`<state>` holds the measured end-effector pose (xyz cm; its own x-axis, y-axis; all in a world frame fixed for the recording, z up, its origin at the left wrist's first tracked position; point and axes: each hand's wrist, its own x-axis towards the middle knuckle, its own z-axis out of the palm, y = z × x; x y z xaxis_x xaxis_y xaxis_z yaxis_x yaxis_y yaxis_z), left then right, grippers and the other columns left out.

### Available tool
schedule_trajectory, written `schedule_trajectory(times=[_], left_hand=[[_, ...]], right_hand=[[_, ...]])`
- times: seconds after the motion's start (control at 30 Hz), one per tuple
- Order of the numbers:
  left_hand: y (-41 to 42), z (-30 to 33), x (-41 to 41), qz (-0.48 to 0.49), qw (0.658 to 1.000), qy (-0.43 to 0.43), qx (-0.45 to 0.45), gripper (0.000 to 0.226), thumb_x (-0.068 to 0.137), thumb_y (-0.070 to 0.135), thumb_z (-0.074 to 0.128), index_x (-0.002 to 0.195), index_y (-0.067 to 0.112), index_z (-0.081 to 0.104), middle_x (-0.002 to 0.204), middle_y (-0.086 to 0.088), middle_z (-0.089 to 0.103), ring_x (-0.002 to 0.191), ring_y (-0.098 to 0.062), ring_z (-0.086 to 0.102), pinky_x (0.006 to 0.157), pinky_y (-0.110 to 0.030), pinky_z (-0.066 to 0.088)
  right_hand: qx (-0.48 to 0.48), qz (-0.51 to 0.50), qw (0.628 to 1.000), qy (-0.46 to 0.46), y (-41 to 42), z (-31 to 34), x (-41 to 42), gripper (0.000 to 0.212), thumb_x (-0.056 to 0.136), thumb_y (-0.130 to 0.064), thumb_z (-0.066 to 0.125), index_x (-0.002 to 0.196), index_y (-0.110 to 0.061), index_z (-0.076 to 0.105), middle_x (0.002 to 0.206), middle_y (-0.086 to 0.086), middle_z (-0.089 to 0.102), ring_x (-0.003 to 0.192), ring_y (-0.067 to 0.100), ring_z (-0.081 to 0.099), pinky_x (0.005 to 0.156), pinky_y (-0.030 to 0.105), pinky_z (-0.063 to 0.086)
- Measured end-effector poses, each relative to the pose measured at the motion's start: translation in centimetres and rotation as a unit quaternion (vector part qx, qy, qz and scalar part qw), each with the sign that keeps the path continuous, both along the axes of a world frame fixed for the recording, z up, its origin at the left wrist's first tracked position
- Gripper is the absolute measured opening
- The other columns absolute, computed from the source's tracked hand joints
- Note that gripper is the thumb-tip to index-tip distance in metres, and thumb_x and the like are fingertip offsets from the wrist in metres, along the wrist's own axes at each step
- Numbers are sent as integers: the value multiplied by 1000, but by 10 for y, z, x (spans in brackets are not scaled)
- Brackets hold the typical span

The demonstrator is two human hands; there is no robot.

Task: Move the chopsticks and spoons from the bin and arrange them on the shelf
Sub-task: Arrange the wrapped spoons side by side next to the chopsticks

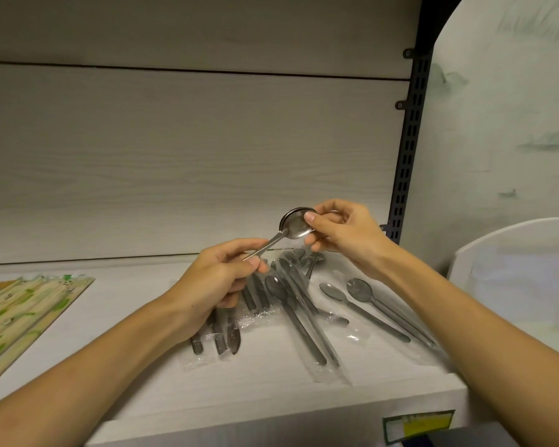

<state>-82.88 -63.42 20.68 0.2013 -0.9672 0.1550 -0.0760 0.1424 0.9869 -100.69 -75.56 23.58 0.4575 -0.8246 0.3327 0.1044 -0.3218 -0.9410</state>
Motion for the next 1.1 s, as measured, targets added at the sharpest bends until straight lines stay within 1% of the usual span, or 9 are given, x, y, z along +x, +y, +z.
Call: schedule_trajectory(times=[0.2,0.33,0.53,0.67,0.73,0.8,0.9,1.0,1.1], left_hand=[[1,0,-2,13,1000,-2,-2,29,92,5,58,117,17,66,90,-4,74,51,-8,41,41,-20,31],[1,-1,-1,31,998,-51,14,26,90,8,63,112,19,68,94,0,76,50,-6,46,44,-18,35],[0,-2,3,51,997,-44,24,19,89,6,65,105,15,70,92,-4,76,50,-9,39,43,-19,31],[-1,-2,5,65,997,-25,17,14,90,4,63,100,11,71,86,-4,75,50,-10,35,41,-18,28],[-1,-1,5,76,997,-20,11,13,90,3,62,94,11,72,85,-5,74,48,-9,36,40,-18,28],[-1,-1,5,84,996,-13,8,13,91,3,61,92,11,71,87,-8,74,50,-9,40,39,-18,31],[-1,-1,3,85,996,-7,12,13,92,3,59,97,8,69,88,-9,74,54,-11,45,39,-19,35],[-1,-1,2,84,996,-7,15,14,92,2,59,101,7,69,86,-8,74,54,-11,47,39,-20,37],[0,-2,1,80,996,-16,19,15,91,2,59,102,6,69,88,-8,74,53,-10,48,39,-19,38]], right_hand=[[-15,-19,1000,8,-1,-1,0,20,87,-5,68,101,4,56,68,13,61,51,13,60,51,22,54],[-35,-33,999,9,-1,-2,2,18,87,-6,68,98,4,57,67,11,61,51,14,61,49,21,53],[-54,-28,998,23,-3,-5,2,17,88,-8,67,97,3,58,63,9,64,52,13,63,50,21,53],[-58,-18,997,53,-5,-4,0,15,88,-18,68,96,-8,61,81,12,72,60,16,66,53,24,54],[-69,-35,994,84,-10,-5,-3,9,91,-18,64,97,-11,61,87,11,71,61,17,64,54,25,52],[-136,-73,972,179,-20,-10,-8,3,95,-12,59,96,-11,62,89,10,68,67,18,63,57,23,51],[-247,-91,893,365,-32,-23,-12,8,91,-10,62,95,-14,68,94,3,70,85,19,64,73,20,49],[-259,-45,872,413,-31,-29,-11,14,88,-10,65,97,-18,72,90,-8,68,86,11,62,71,8,41],[-266,-24,852,449,-29,-30,-8,24,88,-10,62,106,-23,73,88,-16,62,85,5,56,76,10,38]])
